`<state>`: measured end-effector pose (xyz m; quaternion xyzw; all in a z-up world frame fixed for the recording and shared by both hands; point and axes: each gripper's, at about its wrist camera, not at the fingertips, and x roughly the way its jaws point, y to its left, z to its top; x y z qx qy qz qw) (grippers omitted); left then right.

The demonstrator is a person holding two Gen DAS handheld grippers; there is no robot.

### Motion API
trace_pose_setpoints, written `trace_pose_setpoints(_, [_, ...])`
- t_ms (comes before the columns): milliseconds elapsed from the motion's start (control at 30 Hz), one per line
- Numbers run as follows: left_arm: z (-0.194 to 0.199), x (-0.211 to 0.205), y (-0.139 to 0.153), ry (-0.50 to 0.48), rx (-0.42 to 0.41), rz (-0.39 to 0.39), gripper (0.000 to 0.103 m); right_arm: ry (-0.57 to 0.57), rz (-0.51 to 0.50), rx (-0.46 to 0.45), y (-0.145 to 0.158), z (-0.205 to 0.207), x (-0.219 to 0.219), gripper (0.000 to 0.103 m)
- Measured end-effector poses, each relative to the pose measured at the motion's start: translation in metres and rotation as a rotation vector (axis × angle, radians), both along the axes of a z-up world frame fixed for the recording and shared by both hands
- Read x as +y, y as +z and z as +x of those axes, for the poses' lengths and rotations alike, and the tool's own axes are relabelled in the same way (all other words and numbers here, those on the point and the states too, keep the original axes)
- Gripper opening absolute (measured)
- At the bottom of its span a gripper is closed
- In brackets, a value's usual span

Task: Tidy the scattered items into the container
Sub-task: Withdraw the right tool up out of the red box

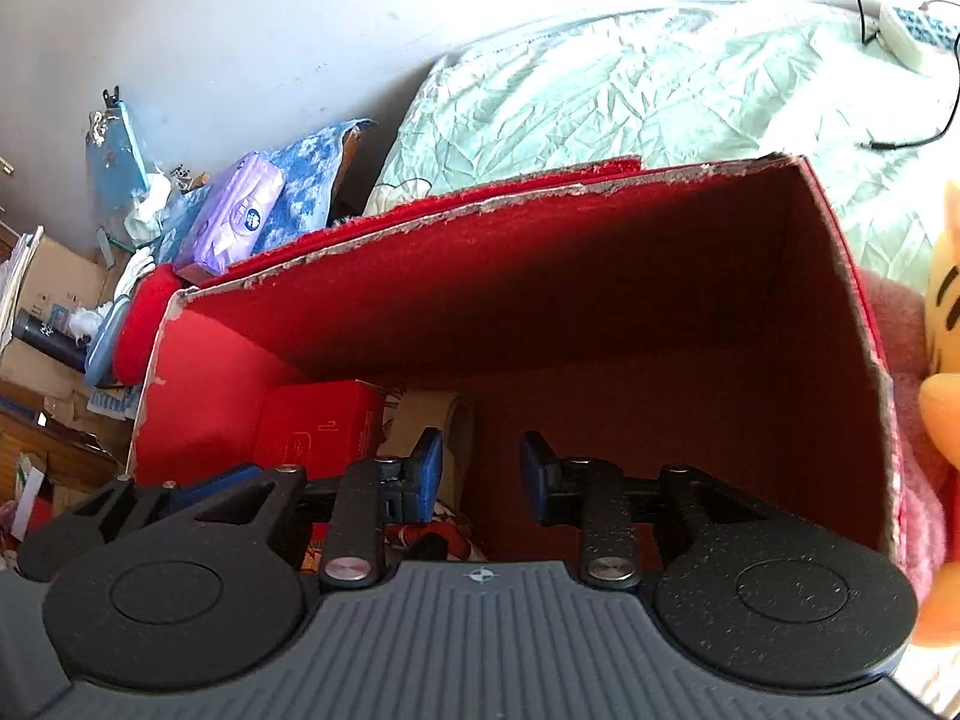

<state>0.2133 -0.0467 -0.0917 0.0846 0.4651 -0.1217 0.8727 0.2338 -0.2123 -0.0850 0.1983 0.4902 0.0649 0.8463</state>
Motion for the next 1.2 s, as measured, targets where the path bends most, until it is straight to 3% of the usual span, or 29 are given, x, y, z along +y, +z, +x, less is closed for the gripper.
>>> trace_pose_setpoints(267, [-0.04,-0.004,0.046,0.047,-0.072,0.017,0.095,-0.037,-0.051,-0.059,0.01,-0.017,0.014,0.041])
trace_pose_setpoints(433, [-0.05,-0.011,0.053,0.067,-0.111,0.045,0.096,-0.053,-0.081,-0.09,0.014,-0.028,0.021,0.049])
trace_pose_setpoints(733, [-0.052,-0.008,0.056,0.134,-0.151,0.074,0.096,-0.08,-0.114,-0.119,0.02,-0.045,0.017,0.051])
trace_pose_setpoints(867, [-0.059,-0.005,0.061,0.185,-0.191,0.083,0.099,-0.082,-0.139,-0.155,0.026,-0.051,0.019,0.062])
trace_pose_setpoints(1200, [-0.078,-0.011,0.071,0.256,-0.234,0.121,0.1,-0.106,-0.185,-0.202,0.034,-0.07,0.018,0.074])
